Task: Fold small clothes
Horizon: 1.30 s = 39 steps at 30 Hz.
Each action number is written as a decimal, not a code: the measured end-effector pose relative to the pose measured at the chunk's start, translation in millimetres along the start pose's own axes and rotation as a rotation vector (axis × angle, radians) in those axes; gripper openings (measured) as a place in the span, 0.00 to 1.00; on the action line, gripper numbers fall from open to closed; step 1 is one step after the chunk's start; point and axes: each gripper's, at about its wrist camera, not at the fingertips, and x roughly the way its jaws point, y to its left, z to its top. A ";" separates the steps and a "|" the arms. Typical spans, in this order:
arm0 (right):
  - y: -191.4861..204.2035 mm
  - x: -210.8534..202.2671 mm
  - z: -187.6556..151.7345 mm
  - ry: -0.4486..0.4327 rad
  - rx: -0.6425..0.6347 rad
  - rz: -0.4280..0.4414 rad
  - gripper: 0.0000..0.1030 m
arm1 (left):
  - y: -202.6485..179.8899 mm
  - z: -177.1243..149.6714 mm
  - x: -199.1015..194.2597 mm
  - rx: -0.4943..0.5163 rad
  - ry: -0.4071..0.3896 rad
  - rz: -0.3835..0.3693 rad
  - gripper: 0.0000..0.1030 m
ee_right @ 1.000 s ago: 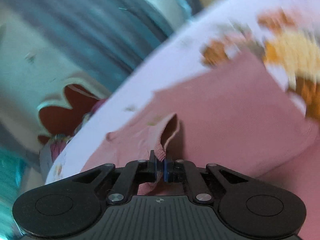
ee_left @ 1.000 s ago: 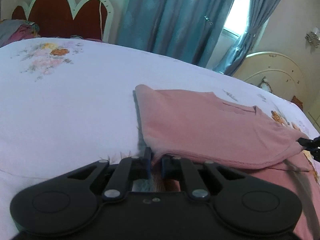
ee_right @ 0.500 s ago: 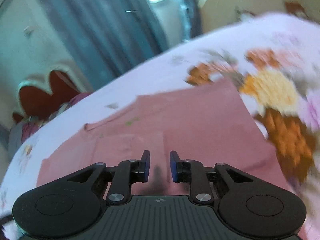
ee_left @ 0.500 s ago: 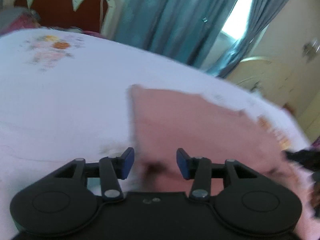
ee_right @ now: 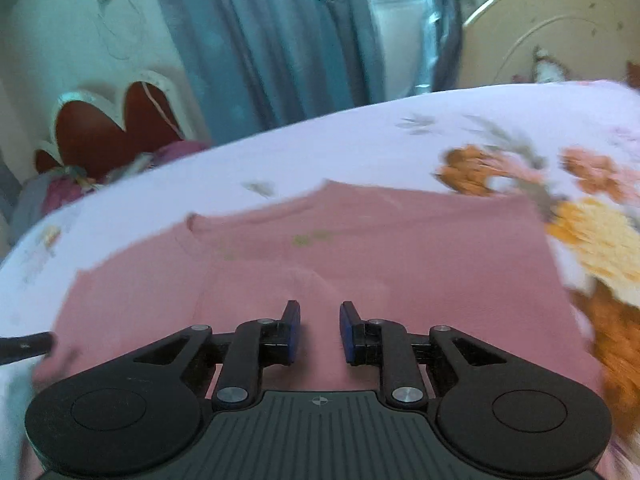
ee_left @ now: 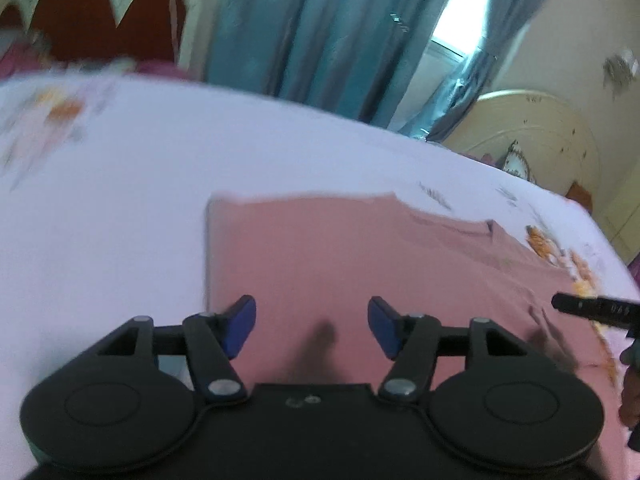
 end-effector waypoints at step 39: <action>-0.7 20.5 -12.5 0.111 -0.122 -0.087 0.28 | -32.6 -60.0 -1.2 0.211 0.021 0.038 0.71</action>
